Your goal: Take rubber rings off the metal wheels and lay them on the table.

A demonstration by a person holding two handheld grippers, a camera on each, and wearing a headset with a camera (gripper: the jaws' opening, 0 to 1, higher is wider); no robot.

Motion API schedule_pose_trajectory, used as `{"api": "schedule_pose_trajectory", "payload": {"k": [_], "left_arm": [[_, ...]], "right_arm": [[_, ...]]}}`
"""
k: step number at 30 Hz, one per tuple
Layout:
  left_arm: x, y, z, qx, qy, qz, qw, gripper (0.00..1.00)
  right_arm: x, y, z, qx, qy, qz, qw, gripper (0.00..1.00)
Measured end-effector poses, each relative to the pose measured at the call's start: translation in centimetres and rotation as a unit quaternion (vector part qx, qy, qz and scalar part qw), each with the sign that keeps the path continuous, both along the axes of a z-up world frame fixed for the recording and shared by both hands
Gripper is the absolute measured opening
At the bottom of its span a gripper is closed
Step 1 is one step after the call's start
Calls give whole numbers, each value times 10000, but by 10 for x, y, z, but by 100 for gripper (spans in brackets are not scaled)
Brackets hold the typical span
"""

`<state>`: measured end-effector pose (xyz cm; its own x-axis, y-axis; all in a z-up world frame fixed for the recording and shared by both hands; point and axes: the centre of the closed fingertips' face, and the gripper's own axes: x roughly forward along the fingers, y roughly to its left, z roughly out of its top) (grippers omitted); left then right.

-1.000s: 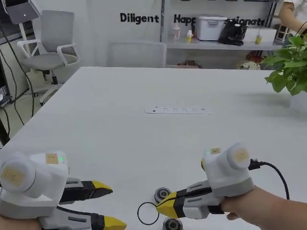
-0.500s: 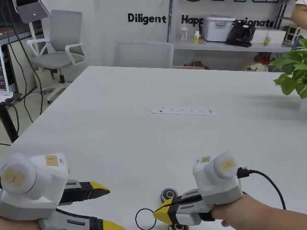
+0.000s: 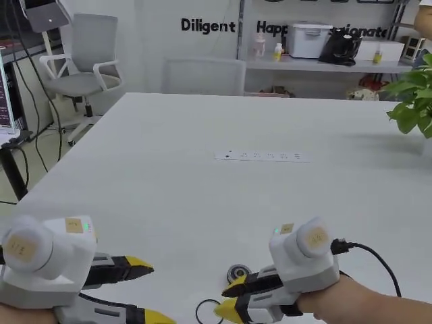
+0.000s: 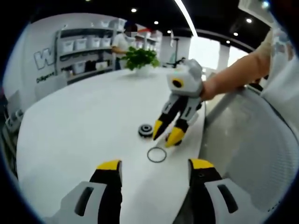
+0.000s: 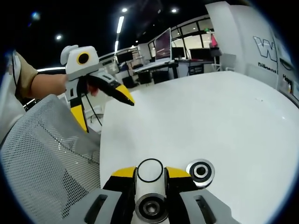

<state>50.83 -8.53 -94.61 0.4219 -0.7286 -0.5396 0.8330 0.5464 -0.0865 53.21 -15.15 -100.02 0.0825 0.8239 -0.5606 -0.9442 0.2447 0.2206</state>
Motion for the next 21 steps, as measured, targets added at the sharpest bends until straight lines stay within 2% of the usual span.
{"api": "schedule_pose_trajectory", "payload": {"k": [11, 21], "left_arm": [[3, -9, 3, 29, -15, -122, 9999, 58], [9, -28, 8, 124, -95, -372, 9992, 58]], "right_arm": [[0, -7, 21, 186, -326, 105, 9992, 47], [-2, -34, 27, 15, -381, 181, 9991, 53]]}}
